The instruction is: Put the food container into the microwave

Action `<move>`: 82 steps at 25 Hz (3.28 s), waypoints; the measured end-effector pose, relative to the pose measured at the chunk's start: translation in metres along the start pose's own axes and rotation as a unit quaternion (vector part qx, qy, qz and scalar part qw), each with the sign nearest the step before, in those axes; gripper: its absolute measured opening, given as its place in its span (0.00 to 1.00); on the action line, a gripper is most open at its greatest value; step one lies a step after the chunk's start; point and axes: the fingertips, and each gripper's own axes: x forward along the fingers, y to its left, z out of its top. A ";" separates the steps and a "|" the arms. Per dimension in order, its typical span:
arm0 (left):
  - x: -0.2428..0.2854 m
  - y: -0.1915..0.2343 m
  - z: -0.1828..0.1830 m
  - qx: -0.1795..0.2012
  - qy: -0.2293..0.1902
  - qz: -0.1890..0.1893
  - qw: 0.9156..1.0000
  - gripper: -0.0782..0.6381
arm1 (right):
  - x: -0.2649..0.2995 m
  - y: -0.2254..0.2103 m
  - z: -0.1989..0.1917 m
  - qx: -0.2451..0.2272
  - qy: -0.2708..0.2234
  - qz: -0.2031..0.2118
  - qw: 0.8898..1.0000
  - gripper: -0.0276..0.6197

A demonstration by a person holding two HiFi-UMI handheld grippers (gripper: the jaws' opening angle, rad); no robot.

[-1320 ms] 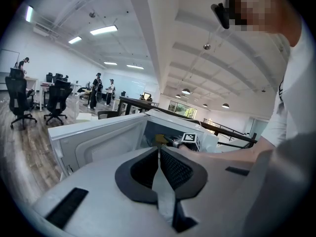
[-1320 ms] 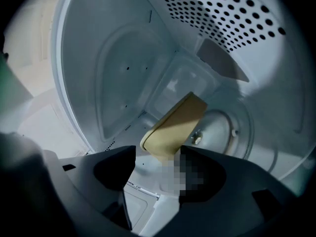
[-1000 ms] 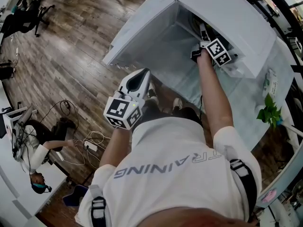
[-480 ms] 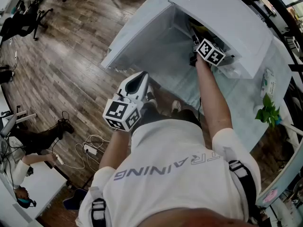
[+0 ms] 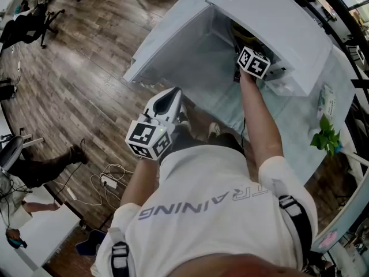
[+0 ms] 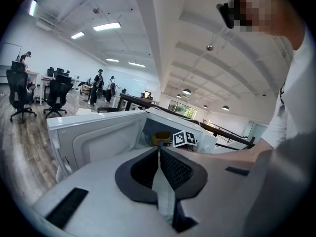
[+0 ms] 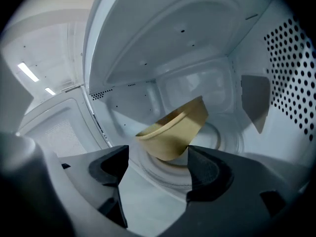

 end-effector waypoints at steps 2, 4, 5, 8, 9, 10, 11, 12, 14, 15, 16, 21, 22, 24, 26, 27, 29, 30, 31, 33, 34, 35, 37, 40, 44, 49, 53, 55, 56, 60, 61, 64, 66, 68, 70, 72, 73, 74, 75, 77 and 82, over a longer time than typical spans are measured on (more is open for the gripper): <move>0.000 0.000 -0.001 -0.006 0.001 -0.003 1.000 0.17 | 0.000 -0.004 -0.002 -0.008 0.006 -0.010 1.000 0.61; 0.000 -0.001 -0.003 -0.010 0.002 -0.005 1.000 0.17 | 0.001 -0.007 -0.005 -0.018 0.010 -0.017 1.000 0.61; 0.000 0.000 -0.003 -0.012 0.002 -0.005 1.000 0.17 | 0.001 -0.007 -0.006 -0.023 0.011 -0.017 1.000 0.61; 0.000 0.001 -0.004 -0.016 0.002 -0.006 1.000 0.17 | 0.002 -0.008 -0.009 -0.035 0.015 -0.019 0.999 0.61; 0.000 0.001 -0.004 -0.017 0.001 -0.006 1.000 0.17 | 0.002 -0.009 -0.010 -0.037 0.017 -0.022 0.999 0.61; 0.000 0.001 -0.004 -0.017 0.001 -0.007 1.000 0.17 | 0.001 -0.012 -0.011 -0.038 0.019 -0.027 0.999 0.60; 0.000 0.001 -0.004 -0.018 0.001 -0.007 1.000 0.17 | 0.000 -0.014 -0.012 -0.039 0.023 -0.035 0.998 0.58; -0.001 0.002 -0.004 -0.018 0.001 -0.007 1.000 0.17 | -0.002 -0.017 -0.012 -0.041 0.026 -0.044 0.998 0.54; 0.000 0.002 -0.005 -0.019 0.002 -0.007 1.000 0.17 | -0.004 -0.021 -0.012 -0.047 0.026 -0.054 0.997 0.49; 0.000 0.002 -0.005 -0.019 0.003 -0.007 1.000 0.17 | -0.004 -0.021 -0.011 -0.049 0.023 -0.055 0.997 0.47; 0.000 0.002 -0.005 -0.019 0.003 -0.007 1.000 0.17 | -0.004 -0.021 -0.011 -0.051 0.021 -0.054 0.997 0.43; 0.001 0.000 -0.003 -0.019 0.002 -0.009 1.000 0.17 | -0.015 -0.015 -0.012 -0.055 0.022 -0.046 0.997 0.35; 0.001 -0.001 -0.003 -0.019 0.000 -0.010 1.000 0.17 | -0.018 -0.014 -0.012 -0.058 0.021 -0.044 0.997 0.32; 0.002 -0.004 -0.001 -0.019 -0.003 -0.012 1.000 0.17 | -0.025 -0.013 -0.013 -0.067 0.017 -0.041 0.997 0.23; 0.003 -0.007 0.000 -0.019 -0.007 -0.013 1.000 0.17 | -0.032 -0.013 -0.014 -0.074 0.015 -0.039 0.996 0.16; 0.004 -0.009 0.001 -0.019 -0.009 -0.013 1.000 0.17 | -0.035 -0.012 -0.015 -0.076 0.014 -0.037 0.996 0.14; 0.003 -0.012 0.001 -0.018 -0.012 -0.014 1.000 0.17 | -0.042 -0.010 -0.017 -0.080 0.013 -0.031 0.996 0.12; 0.003 -0.013 0.001 -0.019 -0.013 -0.014 1.000 0.17 | -0.046 -0.007 -0.018 -0.084 0.012 -0.028 0.996 0.11; 0.003 -0.015 0.001 -0.020 -0.014 -0.015 1.000 0.17 | -0.050 -0.005 -0.017 -0.089 0.010 -0.025 0.996 0.10; 0.002 -0.018 0.002 -0.020 -0.018 -0.015 1.000 0.17 | -0.059 0.002 -0.015 -0.097 0.004 -0.015 0.995 0.09; 0.002 -0.020 0.002 -0.019 -0.020 -0.015 0.999 0.17 | -0.064 0.006 -0.013 -0.098 0.001 -0.008 0.995 0.09; 0.001 -0.022 0.003 -0.019 -0.022 -0.015 0.999 0.17 | -0.069 0.010 -0.011 -0.097 -0.003 0.001 0.995 0.09; 0.001 -0.027 0.003 -0.017 -0.026 -0.014 0.999 0.17 | -0.082 0.019 -0.008 -0.097 -0.008 0.019 0.995 0.09; 0.000 -0.035 0.006 -0.013 -0.034 -0.014 0.999 0.17 | -0.105 0.033 -0.002 -0.111 -0.019 0.042 0.993 0.08; -0.001 -0.046 0.012 -0.004 -0.049 -0.013 0.999 0.17 | -0.136 0.045 0.010 -0.124 -0.034 0.068 0.989 0.08; -0.008 -0.056 0.020 0.015 -0.069 0.000 0.997 0.17 | -0.178 0.053 0.021 -0.142 -0.053 0.096 0.984 0.08; -0.010 -0.065 0.028 0.031 -0.086 0.010 0.996 0.17 | -0.218 0.060 0.030 -0.155 -0.074 0.122 0.978 0.08; -0.012 -0.070 0.031 0.037 -0.094 0.012 0.995 0.17 | -0.238 0.063 0.036 -0.166 -0.089 0.133 0.973 0.08; -0.013 -0.073 0.034 0.040 -0.098 0.012 0.994 0.17 | -0.248 0.064 0.041 -0.169 -0.097 0.138 0.971 0.08; -0.020 -0.079 0.045 0.058 -0.112 0.019 0.992 0.17 | -0.279 0.066 0.061 -0.165 -0.120 0.155 0.967 0.08; -0.022 -0.080 0.048 0.063 -0.116 0.022 0.991 0.17 | -0.286 0.067 0.067 -0.164 -0.125 0.157 0.966 0.08; -0.031 -0.082 0.058 0.082 -0.125 0.034 0.988 0.17 | -0.309 0.069 0.084 -0.168 -0.148 0.162 0.961 0.08; -0.034 -0.082 0.063 0.090 -0.129 0.043 0.987 0.17 | -0.321 0.070 0.094 -0.174 -0.166 0.164 0.957 0.08; -0.033 -0.082 0.064 0.090 -0.129 0.045 0.987 0.17 | -0.329 0.071 0.101 -0.177 -0.179 0.166 0.953 0.08; -0.033 -0.082 0.065 0.087 -0.128 0.046 0.987 0.17 | -0.335 0.071 0.105 -0.180 -0.188 0.168 0.951 0.08; -0.035 -0.083 0.066 0.085 -0.130 0.045 0.987 0.17 | -0.336 0.073 0.108 -0.183 -0.193 0.169 0.949 0.08; -0.035 -0.083 0.067 0.084 -0.131 0.044 0.987 0.17 | -0.336 0.074 0.109 -0.183 -0.193 0.171 0.949 0.08; -0.036 -0.083 0.068 0.084 -0.132 0.044 0.987 0.17 | -0.335 0.074 0.109 -0.183 -0.192 0.173 0.949 0.08; -0.036 -0.083 0.069 0.083 -0.133 0.043 0.987 0.17 | -0.334 0.075 0.109 -0.182 -0.191 0.175 0.949 0.08; -0.035 -0.084 0.070 0.081 -0.134 0.043 0.987 0.17 | -0.332 0.075 0.109 -0.181 -0.188 0.179 0.949 0.08; -0.037 -0.085 0.067 0.075 -0.134 0.045 0.987 0.17 | -0.330 0.072 0.107 -0.184 -0.186 0.182 0.948 0.08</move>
